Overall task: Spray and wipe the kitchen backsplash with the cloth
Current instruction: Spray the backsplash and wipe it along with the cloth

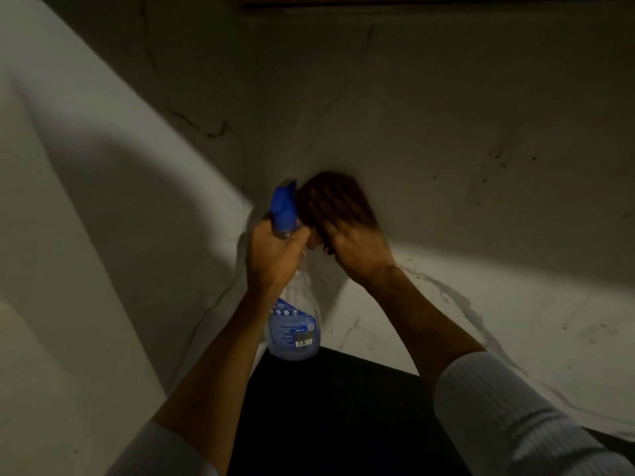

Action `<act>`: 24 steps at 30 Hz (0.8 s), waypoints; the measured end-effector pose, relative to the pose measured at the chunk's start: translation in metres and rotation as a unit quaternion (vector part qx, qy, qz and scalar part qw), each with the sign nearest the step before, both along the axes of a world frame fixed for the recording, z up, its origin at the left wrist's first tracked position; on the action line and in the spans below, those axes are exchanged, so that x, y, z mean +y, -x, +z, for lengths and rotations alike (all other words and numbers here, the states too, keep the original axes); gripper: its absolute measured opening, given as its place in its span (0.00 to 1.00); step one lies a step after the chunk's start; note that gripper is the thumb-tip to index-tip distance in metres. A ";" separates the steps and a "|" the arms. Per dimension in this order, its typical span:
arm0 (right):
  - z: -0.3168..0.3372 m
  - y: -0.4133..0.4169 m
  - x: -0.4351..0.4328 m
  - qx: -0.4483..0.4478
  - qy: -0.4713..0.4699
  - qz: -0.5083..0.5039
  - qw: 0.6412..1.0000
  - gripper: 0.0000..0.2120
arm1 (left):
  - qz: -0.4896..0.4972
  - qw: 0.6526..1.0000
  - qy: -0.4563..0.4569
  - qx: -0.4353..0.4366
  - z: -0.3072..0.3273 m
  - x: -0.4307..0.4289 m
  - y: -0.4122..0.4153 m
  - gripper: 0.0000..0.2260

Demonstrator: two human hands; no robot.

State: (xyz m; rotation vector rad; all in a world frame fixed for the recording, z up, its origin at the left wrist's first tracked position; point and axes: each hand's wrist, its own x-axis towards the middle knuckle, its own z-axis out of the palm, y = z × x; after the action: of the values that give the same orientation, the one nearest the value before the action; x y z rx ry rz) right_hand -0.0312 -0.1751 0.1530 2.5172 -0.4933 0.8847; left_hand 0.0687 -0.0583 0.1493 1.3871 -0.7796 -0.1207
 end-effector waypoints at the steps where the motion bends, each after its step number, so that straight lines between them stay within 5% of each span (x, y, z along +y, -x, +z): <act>1: -0.002 0.002 -0.002 0.000 -0.001 -0.001 1.000 0.31 | 0.004 1.000 -0.005 0.006 -0.003 0.001 0.000 0.11; 7: -0.021 -0.007 -0.003 -0.056 -0.019 -0.053 0.997 0.38 | 0.013 0.999 -0.023 0.029 -0.033 0.013 -0.006 0.10; 13: -0.055 -0.007 -0.005 0.228 0.032 0.004 0.973 0.36 | 0.028 0.993 -0.096 0.060 -0.059 0.020 -0.016 0.07; 20: -0.019 -0.030 -0.002 0.023 -0.052 0.014 0.998 0.31 | 0.013 0.993 -0.110 0.044 -0.069 0.024 -0.020 0.10; 24: -0.058 -0.037 0.008 0.042 -0.079 0.057 0.994 0.34 | 0.023 0.993 -0.100 0.052 -0.070 0.022 -0.019 0.08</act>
State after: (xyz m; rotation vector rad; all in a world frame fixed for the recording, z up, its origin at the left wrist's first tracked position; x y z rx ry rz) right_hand 0.0058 -0.1676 0.0955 2.7365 -0.4109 0.8057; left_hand 0.0875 -0.0358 0.0790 1.5740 -0.6627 -0.2381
